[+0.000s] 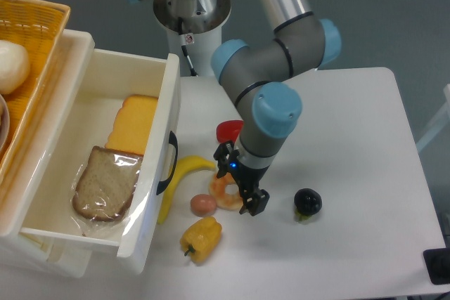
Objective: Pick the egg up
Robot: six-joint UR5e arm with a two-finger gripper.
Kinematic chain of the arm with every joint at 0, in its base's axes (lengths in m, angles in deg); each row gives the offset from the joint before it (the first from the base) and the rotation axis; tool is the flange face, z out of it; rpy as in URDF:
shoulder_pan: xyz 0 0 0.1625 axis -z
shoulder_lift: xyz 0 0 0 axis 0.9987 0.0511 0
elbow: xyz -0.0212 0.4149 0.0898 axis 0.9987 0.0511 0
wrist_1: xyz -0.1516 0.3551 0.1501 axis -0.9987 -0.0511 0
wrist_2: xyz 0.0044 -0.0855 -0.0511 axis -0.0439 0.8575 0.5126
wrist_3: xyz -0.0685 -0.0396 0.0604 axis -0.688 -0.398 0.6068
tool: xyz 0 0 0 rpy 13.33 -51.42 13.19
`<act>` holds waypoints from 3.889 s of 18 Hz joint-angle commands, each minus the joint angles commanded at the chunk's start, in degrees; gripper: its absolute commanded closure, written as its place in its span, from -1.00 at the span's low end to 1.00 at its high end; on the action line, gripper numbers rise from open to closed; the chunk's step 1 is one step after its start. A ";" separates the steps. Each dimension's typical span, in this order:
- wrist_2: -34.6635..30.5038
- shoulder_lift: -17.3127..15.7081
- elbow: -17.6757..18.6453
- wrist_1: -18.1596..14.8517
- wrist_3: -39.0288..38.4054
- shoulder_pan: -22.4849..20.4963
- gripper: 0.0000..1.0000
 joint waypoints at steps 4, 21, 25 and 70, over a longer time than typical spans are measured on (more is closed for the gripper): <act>-3.70 0.79 0.26 0.00 0.00 2.72 -1.00; -4.32 2.63 2.72 -0.26 2.11 4.40 -1.00; -4.32 3.16 2.72 -0.26 2.11 4.40 -1.00; -4.05 7.65 0.18 0.26 0.35 5.54 -1.00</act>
